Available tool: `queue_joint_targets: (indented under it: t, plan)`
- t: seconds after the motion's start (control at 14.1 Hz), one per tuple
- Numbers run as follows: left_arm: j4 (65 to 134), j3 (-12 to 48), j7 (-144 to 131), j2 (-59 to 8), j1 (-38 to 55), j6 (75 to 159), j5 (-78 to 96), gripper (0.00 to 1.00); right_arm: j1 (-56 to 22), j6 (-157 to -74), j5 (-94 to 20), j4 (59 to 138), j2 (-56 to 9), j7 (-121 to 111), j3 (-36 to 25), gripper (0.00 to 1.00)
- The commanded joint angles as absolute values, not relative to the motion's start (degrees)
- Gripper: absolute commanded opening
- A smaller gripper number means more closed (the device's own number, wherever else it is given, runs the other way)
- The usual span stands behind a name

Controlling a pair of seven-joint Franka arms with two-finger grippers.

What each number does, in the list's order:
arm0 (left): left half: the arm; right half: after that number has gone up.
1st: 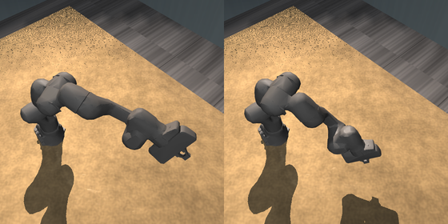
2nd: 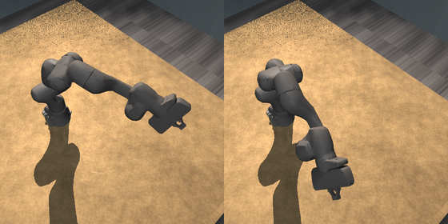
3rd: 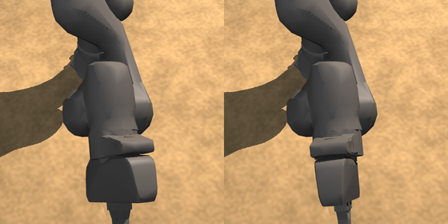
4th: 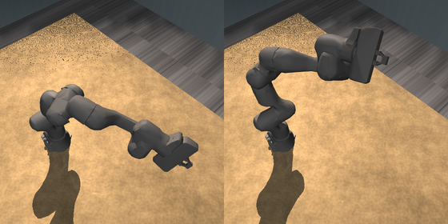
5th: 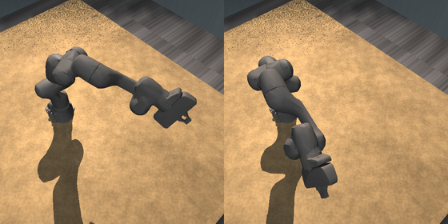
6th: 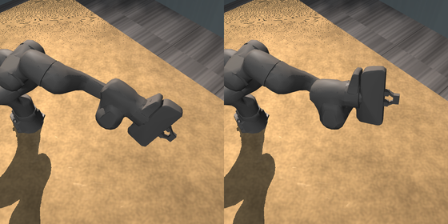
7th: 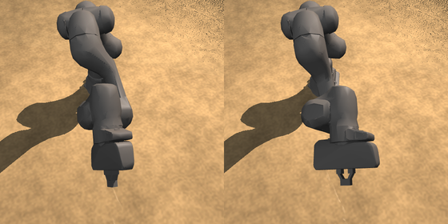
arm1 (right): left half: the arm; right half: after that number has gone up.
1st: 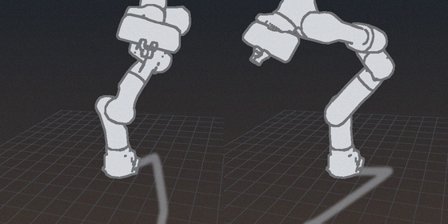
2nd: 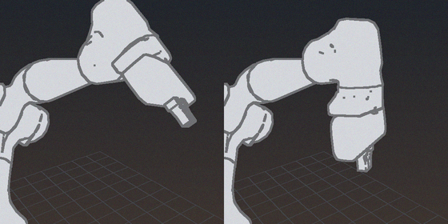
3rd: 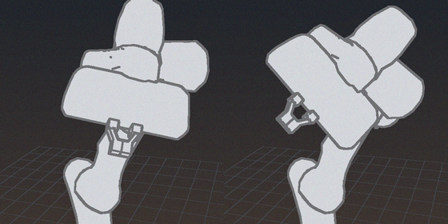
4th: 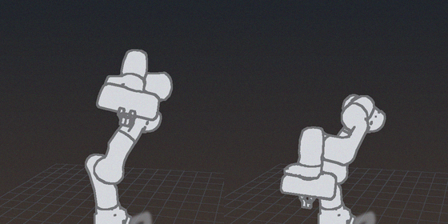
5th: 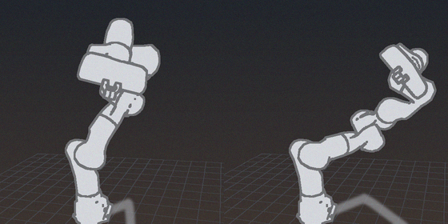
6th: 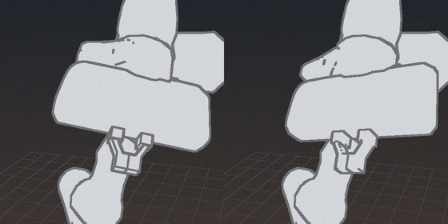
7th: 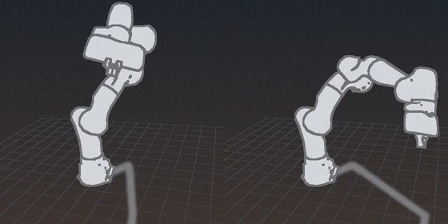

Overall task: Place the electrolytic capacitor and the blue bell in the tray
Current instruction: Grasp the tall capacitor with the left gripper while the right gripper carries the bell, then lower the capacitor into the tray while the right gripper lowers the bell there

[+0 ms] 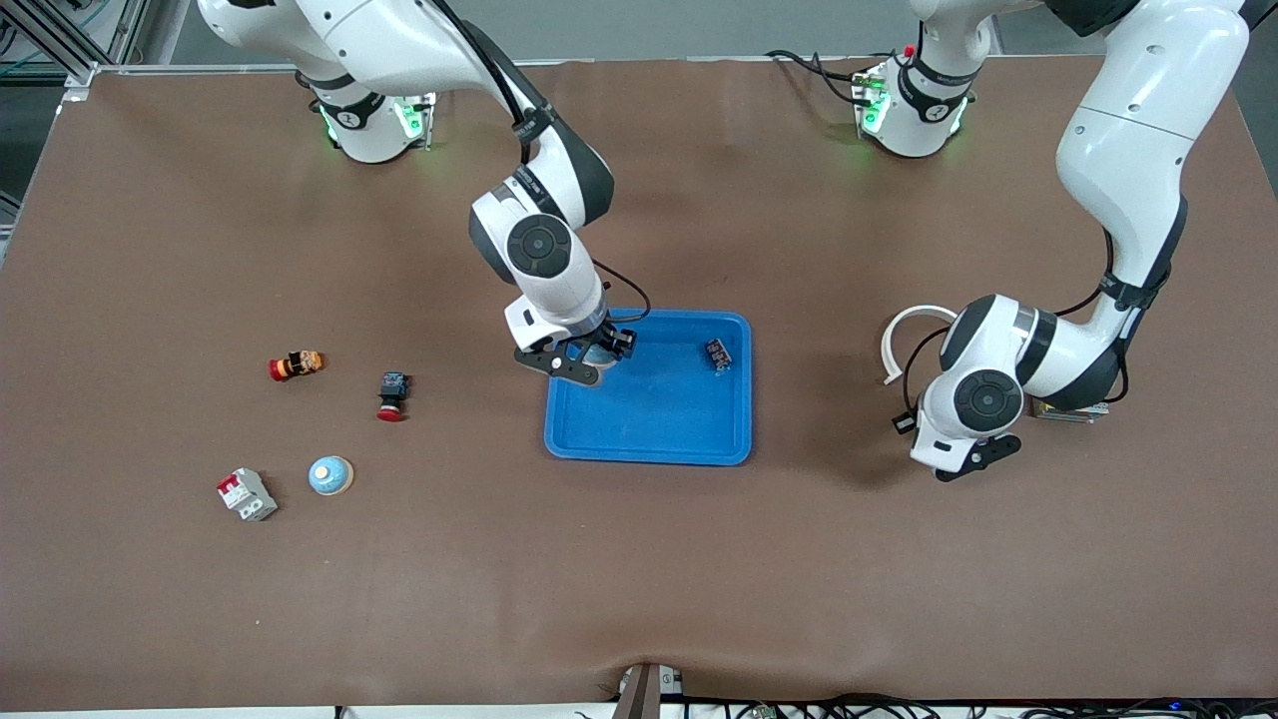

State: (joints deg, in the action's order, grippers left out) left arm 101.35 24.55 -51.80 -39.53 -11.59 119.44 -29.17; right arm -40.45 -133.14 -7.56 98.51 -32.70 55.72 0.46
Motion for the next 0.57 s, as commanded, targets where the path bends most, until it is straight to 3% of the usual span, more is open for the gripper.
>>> queue_joint_targets:
  t: [0.0, 0.5]
  plan:
    - [101.43, 25.31, -52.29, -38.59, -11.78, 119.45, -30.41, 0.0, -41.22, -133.42, -4.84, 97.29, -34.1, 57.57, -0.35, 0.46]
    - [97.93, 28.46, -53.35, -36.39, -10.99, 115.16, -29.36, 0.0, -41.66, -139.12, -2.37, 97.73, -37.96, 60.03, -0.35, 0.46]
